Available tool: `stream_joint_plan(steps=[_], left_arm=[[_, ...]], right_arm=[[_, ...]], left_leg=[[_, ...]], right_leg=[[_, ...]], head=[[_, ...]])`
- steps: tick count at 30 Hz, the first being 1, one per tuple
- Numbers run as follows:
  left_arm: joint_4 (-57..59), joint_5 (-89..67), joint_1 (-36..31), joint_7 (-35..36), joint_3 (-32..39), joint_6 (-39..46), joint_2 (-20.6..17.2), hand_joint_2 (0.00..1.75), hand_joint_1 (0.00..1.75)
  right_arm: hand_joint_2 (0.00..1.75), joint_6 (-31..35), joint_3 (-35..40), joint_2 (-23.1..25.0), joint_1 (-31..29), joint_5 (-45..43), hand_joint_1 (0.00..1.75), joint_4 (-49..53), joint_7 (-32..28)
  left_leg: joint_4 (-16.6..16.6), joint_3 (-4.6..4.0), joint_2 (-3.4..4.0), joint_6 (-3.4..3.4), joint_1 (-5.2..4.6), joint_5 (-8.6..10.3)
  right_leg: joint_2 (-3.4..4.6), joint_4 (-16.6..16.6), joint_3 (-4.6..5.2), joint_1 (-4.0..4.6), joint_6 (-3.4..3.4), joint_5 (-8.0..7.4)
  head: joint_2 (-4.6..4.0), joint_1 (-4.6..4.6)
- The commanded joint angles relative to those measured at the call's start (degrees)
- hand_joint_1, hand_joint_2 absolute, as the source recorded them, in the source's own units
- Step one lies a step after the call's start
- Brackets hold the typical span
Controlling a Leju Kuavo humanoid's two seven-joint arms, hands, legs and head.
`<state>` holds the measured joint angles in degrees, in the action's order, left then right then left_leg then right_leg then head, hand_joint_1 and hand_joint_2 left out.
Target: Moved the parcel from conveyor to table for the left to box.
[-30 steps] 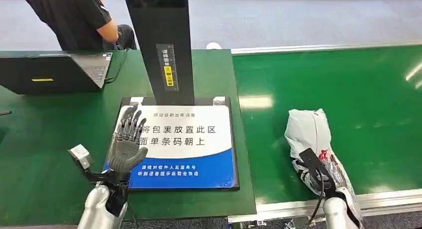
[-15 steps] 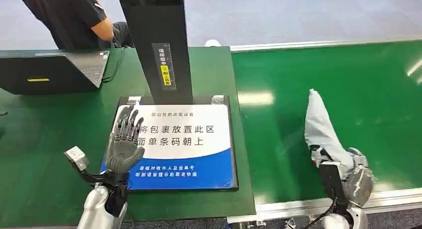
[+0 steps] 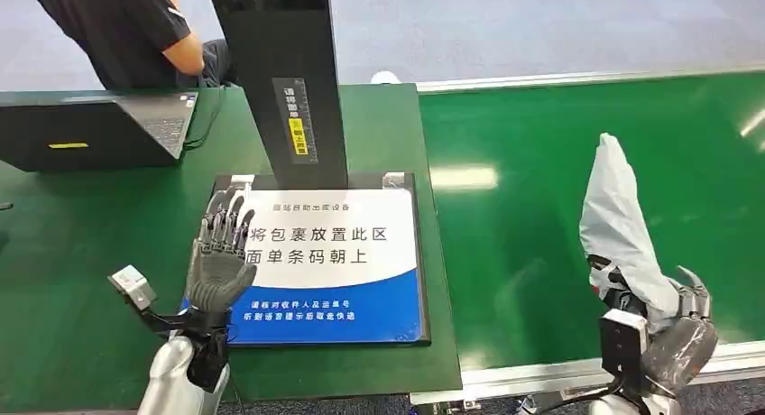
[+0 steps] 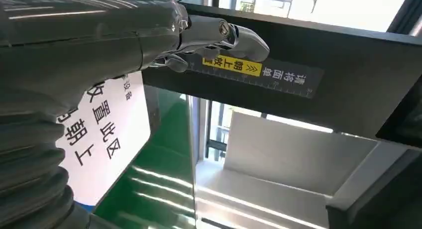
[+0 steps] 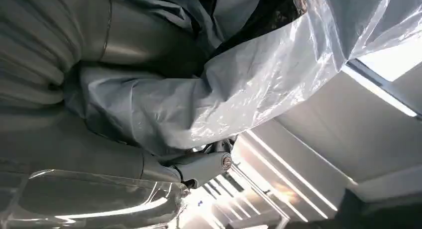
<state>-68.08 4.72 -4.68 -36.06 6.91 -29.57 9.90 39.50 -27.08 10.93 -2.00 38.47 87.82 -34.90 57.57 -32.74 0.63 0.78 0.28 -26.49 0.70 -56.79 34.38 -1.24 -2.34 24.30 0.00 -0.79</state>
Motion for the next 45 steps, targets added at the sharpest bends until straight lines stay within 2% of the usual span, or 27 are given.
stream_joint_plan(steps=[1, 5, 7, 10, 16, 21, 27, 30, 31, 32, 33, 34, 35, 36, 37, 38, 39, 40, 41, 42, 45], left_arm=[[1.2, 0.0, -1.5, -0.3, 1.3, 0.6, 0.4, 1.75, 0.00], [0.6, 0.3, -1.5, -1.1, 1.8, 1.6, 0.5, 1.75, 0.00], [0.0, 0.9, -1.6, -1.2, 1.9, 1.4, 0.6, 1.75, 0.00], [0.1, 1.0, -1.9, -1.2, 1.4, 1.5, 0.6, 1.75, 0.00], [1.3, 1.3, -1.9, -2.2, 1.0, 1.8, 0.0, 1.75, 0.00], [2.1, 1.6, -1.9, -3.1, 0.6, 1.7, -0.4, 1.75, 0.00], [2.1, 2.0, -2.2, -3.6, 0.8, 2.0, -0.2, 1.75, 0.00], [2.0, 1.9, -2.1, -3.1, 0.7, 1.2, -0.5, 1.75, 0.00], [2.1, 2.1, -2.2, -3.2, 0.8, 1.2, -0.5, 1.75, 0.00], [2.4, 2.0, -2.2, -3.4, 0.6, 1.1, -0.5, 1.75, 0.00], [2.6, 2.0, -2.1, -3.7, 0.5, 0.9, -0.6, 1.75, 0.00], [2.7, 1.9, -2.0, -3.9, 0.4, 0.9, -0.6, 1.75, 0.00], [2.7, 1.9, -1.9, -3.9, 0.4, 0.6, -0.7, 1.75, 0.00], [2.4, 1.9, -1.7, -3.9, 0.4, 0.3, -0.7, 1.75, 0.00], [2.4, 1.9, -1.7, -3.9, 0.4, 0.3, -0.7, 1.75, 0.00], [2.0, 1.8, -1.3, -3.9, 0.5, 0.0, -0.8, 1.75, 0.00], [2.1, 1.6, -1.3, -3.9, 0.5, -0.3, -0.9, 1.75, 0.00], [2.2, 1.5, -1.3, -3.9, 0.6, -0.4, -0.9, 1.75, 0.00], [2.7, 1.3, -1.6, -3.9, 0.6, -0.8, -0.9, 1.75, 0.00], [3.1, 1.2, -1.8, -3.9, 0.6, -1.0, -0.8, 1.75, 0.00], [3.4, 1.0, -2.0, -3.9, 0.5, -0.9, -0.7, 1.75, 0.00]], right_arm=[[1.75, 0.5, -0.2, 5.0, 0.2, -2.7, 1.75, 9.4, -5.1], [1.75, 0.5, 6.6, 3.4, 1.6, -0.8, 1.75, 9.2, -5.1], [1.75, 0.5, 8.1, 4.8, 0.1, 13.1, 1.75, 9.2, -5.1], [1.75, 0.5, 14.0, 5.3, -0.9, 24.7, 1.75, 9.0, -5.1], [1.75, 0.5, 29.4, 2.1, -1.2, 36.5, 1.75, 4.5, -5.1], [1.75, 0.5, 39.5, -1.0, -4.1, 38.4, 1.75, -4.4, -5.1], [1.75, 0.5, 48.1, -3.6, -6.7, 38.8, 1.75, -11.3, -5.1], [1.75, 0.5, 55.9, -6.0, -10.3, 40.7, 1.75, -17.6, 0.7], [1.75, 0.5, 58.4, -5.9, -13.1, 39.5, 1.75, -24.6, 2.4], [1.75, -0.3, 62.0, -6.6, -15.8, 38.8, 1.75, -29.6, 5.5], [1.75, -5.6, 65.0, -7.1, -18.2, 38.6, 1.75, -34.0, 9.7], [1.75, -4.8, 66.2, -7.1, -19.5, 37.6, 1.75, -36.7, 10.3], [1.75, -8.0, 67.6, -6.9, -21.1, 38.4, 1.75, -40.5, 12.9], [1.75, -14.2, 68.0, -6.3, -22.4, 37.2, 1.75, -44.3, 15.1], [1.75, -14.2, 68.0, -6.3, -22.4, 37.2, 1.75, -44.3, 15.1], [1.75, -16.4, 68.5, -6.0, -23.7, 37.8, 1.75, -48.3, 17.5], [1.75, -22.8, 68.4, -5.3, -25.3, 36.4, 1.75, -52.9, 18.8], [1.75, -23.0, 68.5, -5.3, -25.6, 35.9, 1.75, -53.9, 18.4], [1.75, -28.4, 66.8, -4.4, -26.6, 31.8, 1.75, -57.8, 16.6], [1.75, -30.7, 68.3, -4.6, -28.1, 32.6, 1.75, -61.2, 17.6], [1.75, -31.7, 68.0, -4.5, -28.7, 31.5, 1.75, -63.8, 17.3]], left_leg=[[0.0, 0.02, -0.06, -0.09, -0.02, 0.00], [0.0, -0.01, -0.05, -0.11, -0.03, 0.01], [0.0, 0.01, 0.07, -0.12, 0.01, 0.01], [0.0, -0.04, 0.22, -0.16, -0.02, -0.03], [0.0, 0.03, 0.26, -0.29, 0.00, 0.03], [-0.1, 0.05, 0.28, -0.31, 0.05, 0.06], [-0.1, 0.00, 0.16, -0.32, 0.06, 0.09], [-0.1, 0.05, 0.11, -0.33, 0.05, 0.09], [-0.1, -0.04, 0.16, -0.31, 0.04, 0.10], [-0.1, -0.03, 0.28, -0.31, 0.08, 0.08], [-0.1, 0.04, 0.32, -0.32, 0.05, 0.10], [-0.2, 0.07, 0.30, -0.32, 0.04, 0.11], [-0.1, 0.04, 0.35, -0.32, 0.07, 0.10], [-0.1, 0.02, 0.30, -0.32, 0.04, 0.10], [-0.2, 0.03, 0.21, -0.34, 0.04, 0.17], [-0.1, 0.02, 0.18, -0.35, 0.06, 0.13], [-0.2, 0.04, 0.13, -0.37, 0.03, 0.19], [-0.1, 0.00, 0.08, -0.36, 0.05, 0.15], [-0.2, 0.03, 0.08, -0.38, 0.04, 0.17], [-0.2, 0.07, 0.07, -0.38, 0.03, 0.19], [-0.2, 0.28, 0.11, -0.40, 0.03, 0.21]], right_leg=[[-0.07, -0.1, 0.06, -0.01, 0.19, 0.03], [-0.08, -0.2, 0.11, -0.01, 0.23, 0.06], [0.05, -0.1, 0.09, 0.03, 0.23, 0.02], [0.20, -0.2, 0.21, -0.01, 0.24, 0.01], [0.24, -0.3, 0.22, 0.02, 0.34, -0.01], [0.27, -0.2, 0.18, 0.06, 0.30, 0.01], [0.14, -0.2, 0.21, 0.07, 0.32, 0.03], [0.09, -0.2, 0.17, 0.06, 0.36, 0.03], [0.15, -0.3, 0.25, 0.04, 0.31, 0.03], [0.28, -0.2, 0.23, 0.08, 0.28, 0.00], [0.30, -0.2, 0.21, 0.06, 0.32, -0.04], [0.28, -0.2, 0.19, 0.04, 0.35, -0.05], [0.34, -0.2, 0.21, 0.07, 0.34, -0.06], [0.28, -0.2, 0.23, 0.04, 0.33, -0.04], [0.18, -0.2, 0.19, 0.04, 0.38, -0.07], [0.16, -0.2, 0.20, 0.07, 0.36, -0.02], [0.10, -0.2, 0.20, 0.04, 0.41, -0.05], [0.06, -0.2, 0.20, 0.05, 0.35, 0.00], [0.05, -0.2, 0.19, 0.06, 0.40, -0.02], [0.04, -0.2, 0.16, 0.05, 0.41, -0.03], [0.06, -0.2, 0.01, 0.05, 0.46, -0.08]], head=[[0.00, 0.02], [0.00, 0.02], [0.00, 0.02], [0.00, 0.00], [0.00, 0.02], [0.00, 0.02], [0.00, 0.04], [0.00, 0.04], [0.00, 0.00], [0.00, 0.02], [0.00, 0.02], [0.00, 0.00], [0.00, 0.00], [0.00, 0.02], [0.00, -0.02], [0.00, 0.04], [0.00, 0.02], [0.00, 0.02], [0.00, 0.02], [0.00, 0.02], [0.00, 0.02]])
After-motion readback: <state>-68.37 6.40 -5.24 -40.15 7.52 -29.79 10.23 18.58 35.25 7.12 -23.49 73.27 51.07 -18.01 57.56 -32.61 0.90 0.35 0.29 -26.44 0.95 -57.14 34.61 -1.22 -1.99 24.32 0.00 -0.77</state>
